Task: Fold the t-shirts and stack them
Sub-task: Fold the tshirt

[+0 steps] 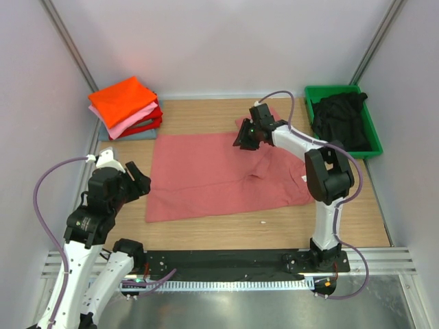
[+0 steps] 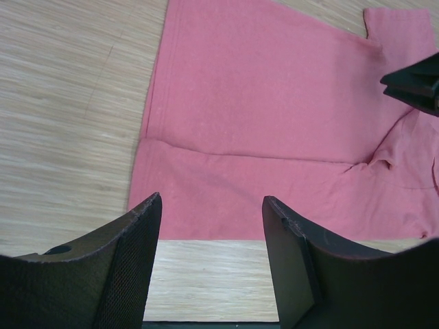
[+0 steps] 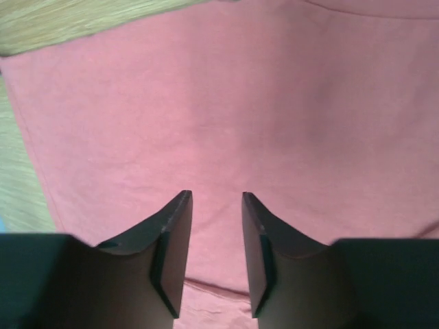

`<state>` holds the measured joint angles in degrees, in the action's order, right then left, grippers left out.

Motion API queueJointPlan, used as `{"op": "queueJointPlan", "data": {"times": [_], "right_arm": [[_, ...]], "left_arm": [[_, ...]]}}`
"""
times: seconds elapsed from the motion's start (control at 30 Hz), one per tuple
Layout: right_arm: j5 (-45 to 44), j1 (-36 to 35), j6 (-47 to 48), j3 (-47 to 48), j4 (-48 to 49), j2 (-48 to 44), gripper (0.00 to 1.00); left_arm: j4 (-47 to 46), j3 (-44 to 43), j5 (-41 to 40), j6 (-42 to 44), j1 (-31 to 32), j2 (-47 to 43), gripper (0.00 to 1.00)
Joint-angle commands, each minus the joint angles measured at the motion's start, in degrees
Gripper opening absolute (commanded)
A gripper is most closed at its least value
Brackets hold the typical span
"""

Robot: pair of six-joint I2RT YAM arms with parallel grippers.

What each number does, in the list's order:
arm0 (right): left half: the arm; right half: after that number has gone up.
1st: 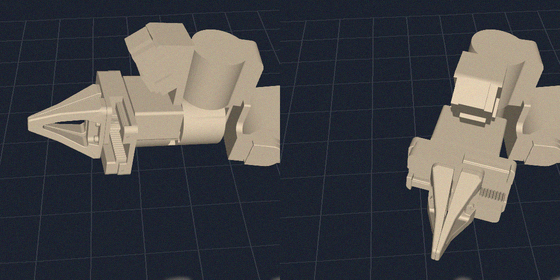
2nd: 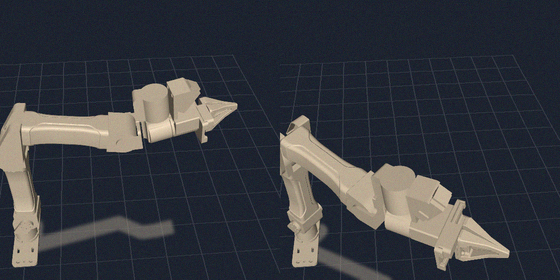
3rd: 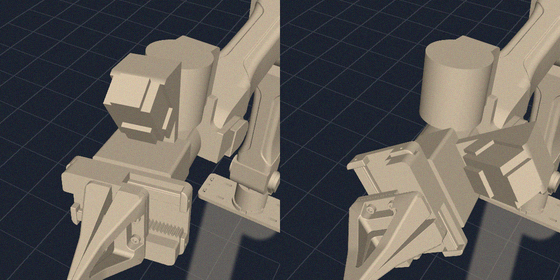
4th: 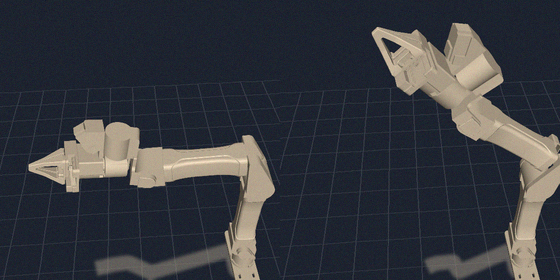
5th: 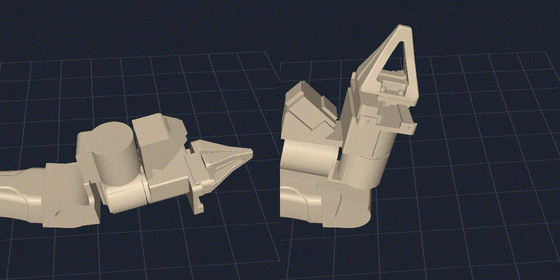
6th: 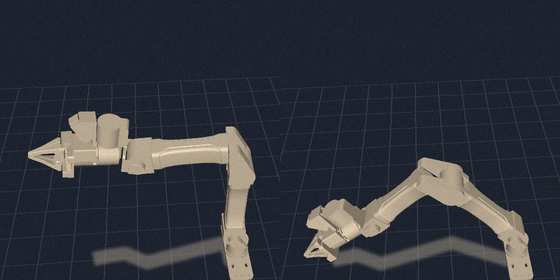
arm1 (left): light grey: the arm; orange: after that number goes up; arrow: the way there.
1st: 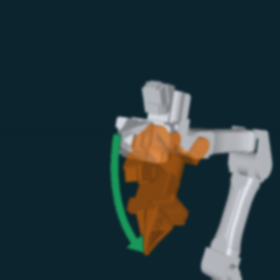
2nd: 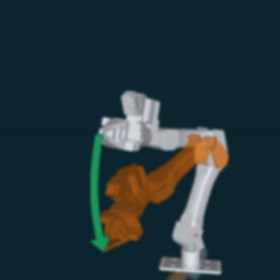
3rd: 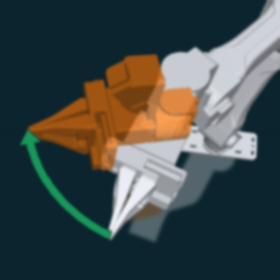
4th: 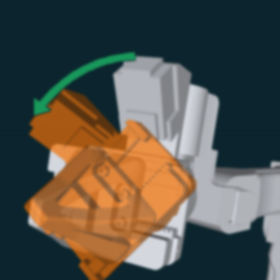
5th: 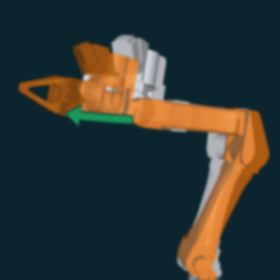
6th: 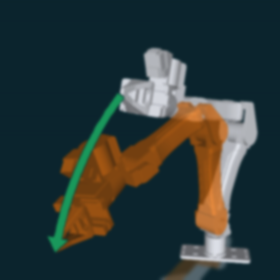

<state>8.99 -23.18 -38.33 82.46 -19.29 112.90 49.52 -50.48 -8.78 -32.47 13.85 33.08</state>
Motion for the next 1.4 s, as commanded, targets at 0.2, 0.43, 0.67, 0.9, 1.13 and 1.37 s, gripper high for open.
{"op": "queueJointPlan", "data": {"times": [0.2,0.43,0.67,0.9,1.13,1.37], "right_arm": [[-11.98,-0.37,4.48,-4.21,-9.36,-14.61,0.47],[-23.04,-0.99,5.63,-17.23,-17.27,-22.98,0.22],[-26.57,-1.17,6.68,-18.04,-20.96,-19.67,0.08],[-27.18,-2.04,6.42,-13.82,-22.02,-12.02,0.07],[-27.45,-3.01,5.89,-9.78,-21.67,-7.36,0.06],[-27.19,-3.54,5.72,-4.42,-22.9,-2.96,0.06]], "left_arm": [[-2.23,0.12,0.43,0.92,-0.22,-0.03,0.61],[-2.23,0.03,0.08,0.92,-0.22,-0.47,0.6],[-2.23,0.12,-0.19,0.83,-0.22,-1.18,0.6],[-2.23,0.21,-0.19,0.74,-0.22,-2.05,0.61],[-2.41,0.29,0.07,0.83,-0.22,-2.76,0.6],[-2.41,0.38,0.07,0.83,-0.22,-3.46,0.61]]}}
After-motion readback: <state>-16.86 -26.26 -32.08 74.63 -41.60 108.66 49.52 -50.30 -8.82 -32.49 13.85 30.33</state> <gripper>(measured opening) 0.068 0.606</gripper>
